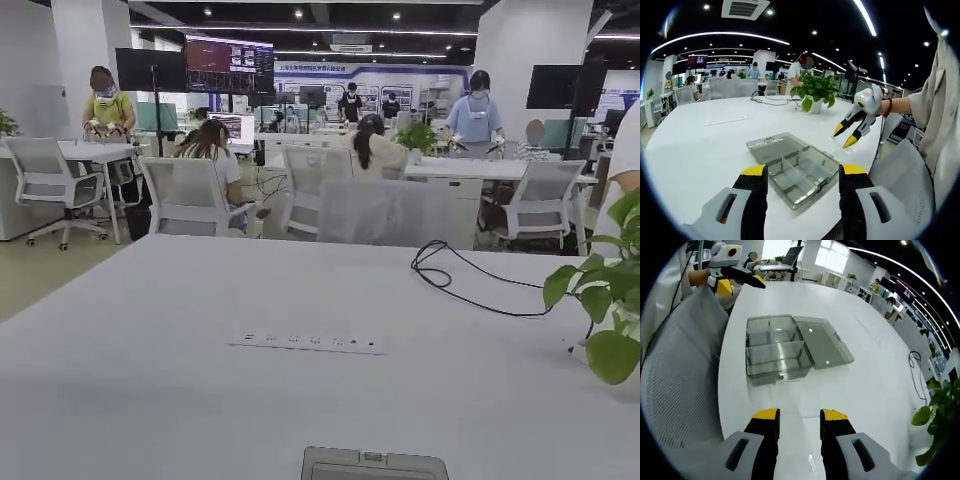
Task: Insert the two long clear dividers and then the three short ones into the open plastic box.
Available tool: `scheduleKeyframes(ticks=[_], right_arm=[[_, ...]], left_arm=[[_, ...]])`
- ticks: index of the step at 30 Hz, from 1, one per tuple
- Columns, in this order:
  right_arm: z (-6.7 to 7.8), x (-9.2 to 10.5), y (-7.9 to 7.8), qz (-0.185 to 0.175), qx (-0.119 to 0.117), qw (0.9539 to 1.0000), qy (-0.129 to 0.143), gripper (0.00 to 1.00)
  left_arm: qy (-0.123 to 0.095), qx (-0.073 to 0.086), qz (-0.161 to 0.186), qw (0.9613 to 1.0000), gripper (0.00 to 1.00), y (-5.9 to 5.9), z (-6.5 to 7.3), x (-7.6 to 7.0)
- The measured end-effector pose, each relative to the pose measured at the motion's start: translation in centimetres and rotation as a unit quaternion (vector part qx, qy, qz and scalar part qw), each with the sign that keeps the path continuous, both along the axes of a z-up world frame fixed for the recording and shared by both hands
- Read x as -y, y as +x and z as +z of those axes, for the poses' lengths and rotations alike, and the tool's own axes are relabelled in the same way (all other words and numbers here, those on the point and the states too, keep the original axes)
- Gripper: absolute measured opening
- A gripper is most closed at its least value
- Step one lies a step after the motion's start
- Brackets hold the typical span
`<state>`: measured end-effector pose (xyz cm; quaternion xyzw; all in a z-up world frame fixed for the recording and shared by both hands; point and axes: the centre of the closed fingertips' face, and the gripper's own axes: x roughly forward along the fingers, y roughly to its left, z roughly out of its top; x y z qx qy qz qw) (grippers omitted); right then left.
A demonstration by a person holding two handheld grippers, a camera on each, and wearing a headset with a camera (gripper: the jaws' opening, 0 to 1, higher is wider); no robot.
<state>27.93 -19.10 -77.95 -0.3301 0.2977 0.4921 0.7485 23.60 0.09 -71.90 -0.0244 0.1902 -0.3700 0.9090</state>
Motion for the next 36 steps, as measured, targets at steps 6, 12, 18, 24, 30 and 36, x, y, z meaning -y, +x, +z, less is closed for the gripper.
scheduleKeyframes(ticks=[6, 12, 18, 24, 30, 36], right_arm=[[2.0, -3.4, -0.5, 0.015, 0.024, 0.999, 0.035, 0.32], [3.2, -7.2, -1.6, 0.052, 0.039, 0.996, 0.062, 0.32], [4.1, -10.2, -2.8, 0.084, 0.045, 0.9924, 0.078, 0.32], [4.6, -11.9, -3.3, 0.101, 0.05, 0.99, 0.085, 0.32], [5.0, -13.3, -4.1, 0.121, 0.059, 0.9867, 0.091, 0.32], [5.2, -13.9, -4.5, 0.125, 0.065, 0.985, 0.099, 0.32]], left_arm=[[-0.016, -0.019, -0.008, 0.9997, 0.49, -0.4, -0.1, 1.0], [-0.018, -0.042, -0.015, 0.9988, 0.4, -1.0, -0.7, 1.6], [-0.038, -0.059, -0.02, 0.9974, 0.35, -1.4, -0.7, 2.1], [-0.091, -0.083, -0.017, 0.9923, 0.28, -1.6, -0.2, 2.6], [-0.139, -0.099, -0.007, 0.9853, 0.19, -1.3, 0.3, 2.7], [-0.155, -0.11, -0.015, 0.9817, 0.13, -1.6, 0.4, 3.3]])
